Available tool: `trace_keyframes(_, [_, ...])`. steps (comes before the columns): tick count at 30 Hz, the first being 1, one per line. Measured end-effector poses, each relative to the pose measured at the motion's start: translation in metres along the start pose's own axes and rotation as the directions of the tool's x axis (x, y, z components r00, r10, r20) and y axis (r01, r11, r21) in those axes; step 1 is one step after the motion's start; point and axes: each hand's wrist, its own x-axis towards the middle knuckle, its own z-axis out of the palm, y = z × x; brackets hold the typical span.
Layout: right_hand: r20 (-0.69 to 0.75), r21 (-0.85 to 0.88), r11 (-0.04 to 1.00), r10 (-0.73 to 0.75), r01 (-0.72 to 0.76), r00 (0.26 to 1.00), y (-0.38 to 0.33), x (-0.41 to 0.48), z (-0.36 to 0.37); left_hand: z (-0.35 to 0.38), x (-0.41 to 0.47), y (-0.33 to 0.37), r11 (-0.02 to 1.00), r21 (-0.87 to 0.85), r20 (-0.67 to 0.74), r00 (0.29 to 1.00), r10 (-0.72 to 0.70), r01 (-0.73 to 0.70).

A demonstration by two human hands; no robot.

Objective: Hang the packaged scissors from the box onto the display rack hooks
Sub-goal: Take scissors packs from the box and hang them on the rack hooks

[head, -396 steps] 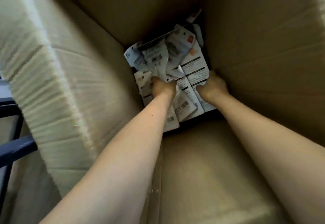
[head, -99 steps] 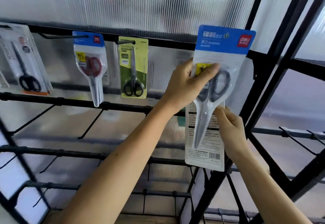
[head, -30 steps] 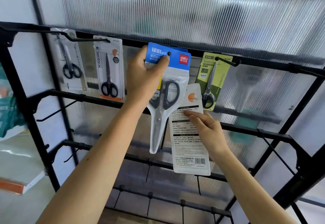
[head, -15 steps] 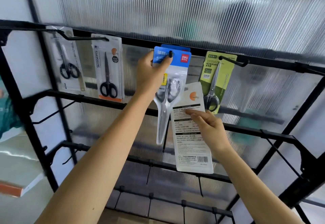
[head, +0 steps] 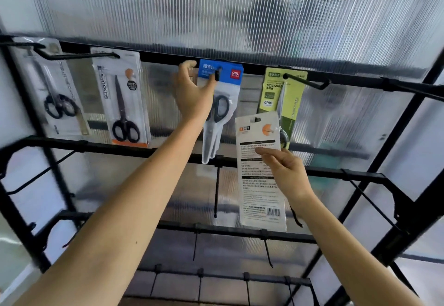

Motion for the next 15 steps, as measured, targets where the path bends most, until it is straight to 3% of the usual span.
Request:
trace_keyframes(2, [0.004, 0.005, 1.0, 0.0, 0.0, 1.0, 0.001, 0.0, -0.002, -0.003, -0.018, 0.0, 0.993, 0.038, -0.089, 0.989, 0.114, -0.111])
trace_keyframes(4, [0.014, 0.031, 1.0, 0.006, -0.007, 1.0, 0.0, 0.0, -0.003, -0.008, -0.038, 0.001, 0.988, 0.006, -0.051, 0.987, 0.154, -0.154])
trace_keyframes(6, [0.019, 0.068, 0.998, -0.009, 0.007, 1.0, -0.003, -0.002, -0.004, -0.013, -0.056, 0.005, 0.996, -0.059, 0.1, 0.993, 0.069, -0.064])
trace_keyframes(10, [-0.032, 0.132, 0.985, -0.11, 0.113, 0.993, -0.011, -0.011, -0.01, -0.022, -0.093, 0.021, 0.994, -0.064, 0.363, 0.93, -0.064, 0.094])
trace_keyframes(12, [-0.055, 0.164, 0.976, -0.138, 0.145, 0.989, -0.016, -0.015, -0.013, -0.03, -0.115, 0.029, 0.994, -0.034, 0.458, 0.886, -0.074, 0.1])
trace_keyframes(15, [-0.03, 0.273, 0.949, -0.153, 0.156, 0.988, -0.024, -0.023, -0.017, -0.041, -0.147, 0.029, 0.998, -0.004, 0.644, 0.764, -0.04, 0.055])
